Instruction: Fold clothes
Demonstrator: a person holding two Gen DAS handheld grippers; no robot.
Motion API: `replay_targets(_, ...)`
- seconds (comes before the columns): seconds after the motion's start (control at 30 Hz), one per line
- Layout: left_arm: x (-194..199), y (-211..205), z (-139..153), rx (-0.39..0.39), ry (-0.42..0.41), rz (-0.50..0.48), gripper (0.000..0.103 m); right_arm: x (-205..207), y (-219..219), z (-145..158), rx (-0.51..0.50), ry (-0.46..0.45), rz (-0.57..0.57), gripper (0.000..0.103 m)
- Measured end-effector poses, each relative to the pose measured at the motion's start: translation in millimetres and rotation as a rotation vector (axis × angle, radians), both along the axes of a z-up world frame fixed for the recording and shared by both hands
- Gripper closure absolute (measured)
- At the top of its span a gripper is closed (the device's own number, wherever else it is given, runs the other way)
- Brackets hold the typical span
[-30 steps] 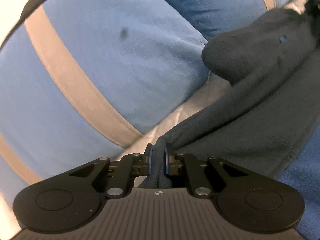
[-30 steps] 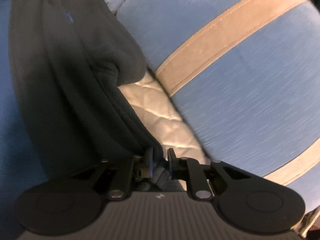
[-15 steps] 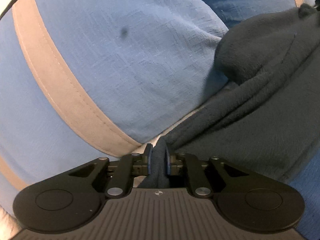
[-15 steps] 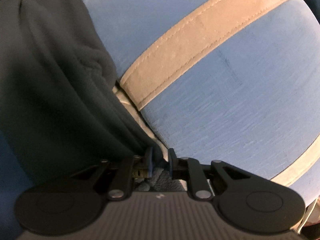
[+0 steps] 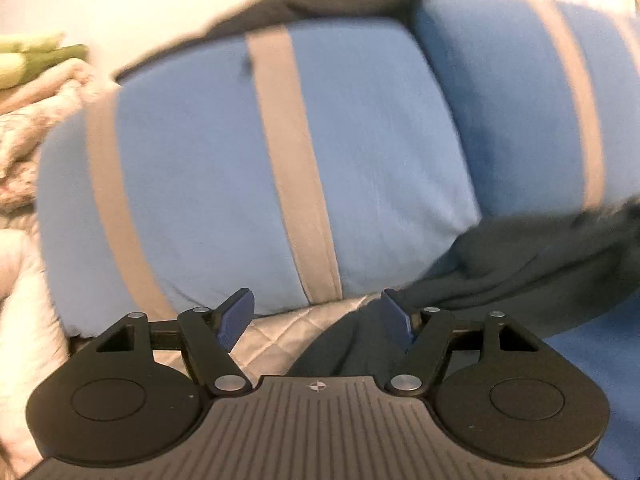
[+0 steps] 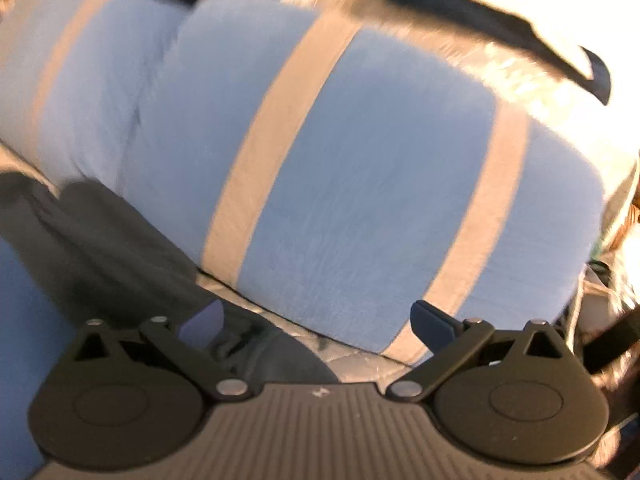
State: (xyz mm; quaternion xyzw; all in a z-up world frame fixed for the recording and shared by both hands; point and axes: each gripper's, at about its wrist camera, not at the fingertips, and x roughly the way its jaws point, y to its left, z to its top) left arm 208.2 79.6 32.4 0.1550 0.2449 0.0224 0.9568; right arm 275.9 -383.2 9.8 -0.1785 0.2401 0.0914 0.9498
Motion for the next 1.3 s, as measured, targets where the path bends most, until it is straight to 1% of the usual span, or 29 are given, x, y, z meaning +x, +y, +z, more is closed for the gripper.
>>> replay_targets(0.03, -10.7, 4.0, 12.2, -0.018, -0.026, -0.009, 0.024, -13.4, -4.1, 11.5, 0.021, -0.009, 0.004, 0.000)
replay_targets(0.07, -24.9, 1.3, 23.1, -0.026, -0.054, -0.013, 0.023, -25.7, -7.2, 23.4, 0.040, -0.019, 0.006, 0.000)
replay_targets(0.13, -47.5, 4.0, 45.7, -0.037, -0.108, -0.011, 0.022, -48.2, -19.1, 51.0, 0.085, -0.043, 0.001, 0.000)
replay_targets(0.27, -64.9, 10.7, 88.4, -0.097, -0.161, 0.001, 0.022, -77.9, -38.6, 103.5, 0.151, -0.100, -0.013, 0.000)
replay_targets(0.3, -59.7, 10.2, 93.5, -0.118, -0.170, 0.003, 0.022, -83.2, -41.7, 116.5, 0.158, -0.119, -0.016, 0.000)
replay_targets(0.37, -65.4, 9.8, 116.9, -0.136, -0.210, 0.007, 0.022, -90.5, -44.5, 141.3, 0.152, -0.164, -0.020, 0.000)
replay_targets(0.43, -81.2, 5.1, 140.2, -0.129, -0.252, 0.002, 0.022, -97.7, -47.2, 166.2, 0.147, -0.210, -0.025, 0.000)
replay_targets(0.5, -91.1, 4.0, 167.2, -0.165, -0.283, -0.014, 0.022, -105.9, -49.3, 192.0, 0.141, -0.255, -0.022, 0.000)
replay_targets(0.57, -101.0, -0.8, 193.1, -0.159, -0.306, -0.034, 0.021, -113.8, -50.5, 218.5, 0.141, -0.301, -0.011, 0.000)
replay_targets(0.63, -110.9, -4.6, 210.2, -0.121, -0.343, -0.044, 0.016, -123.7, -50.7, 242.1, 0.148, -0.348, -0.003, 0.000)
replay_targets(0.67, -115.9, -6.4, 218.5, -0.101, -0.362, -0.049, 0.016, -129.3, -51.4, 252.6, 0.154, -0.370, -0.001, 0.000)
replay_targets(0.73, -123.4, -7.2, 221.6, -0.075, -0.374, -0.051, 0.014, -138.8, -50.9, 263.3, 0.176, -0.400, -0.001, 0.000)
replay_targets(0.8, -127.0, -3.4, 213.6, -0.084, -0.359, -0.046, 0.014, -145.7, -47.2, 262.4, 0.194, -0.400, 0.014, 0.000)
replay_targets(0.87, -130.2, 4.1, 197.3, -0.107, -0.332, -0.038, 0.014, -149.7, -39.0, 248.1, 0.196, -0.378, 0.041, 0.000)
replay_targets(0.93, -134.6, 13.4, 175.1, -0.117, -0.306, -0.017, 0.014, -152.3, -26.6, 224.0, 0.172, -0.350, 0.063, 0.000)
replay_targets(1.03, -147.6, 31.8, 140.8, -0.136, -0.278, 0.019, 0.014, -154.6, 0.8, 179.6, 0.113, -0.295, 0.120, 0.000)
replay_targets(1.1, -158.4, 48.0, 119.7, -0.164, -0.267, 0.049, 0.014, -156.5, 17.7, 151.9, 0.115, -0.254, 0.173, 0.000)
replay_targets(1.2, -177.4, 73.6, 91.5, -0.202, -0.257, 0.102, 0.014, -157.7, 42.6, 116.0, 0.148, -0.176, 0.258, 0.000)
replay_targets(1.3, -201.4, 99.2, 71.2, -0.248, -0.283, 0.155, 0.014, -161.2, 73.5, 85.7, 0.141, -0.126, 0.357, 0.000)
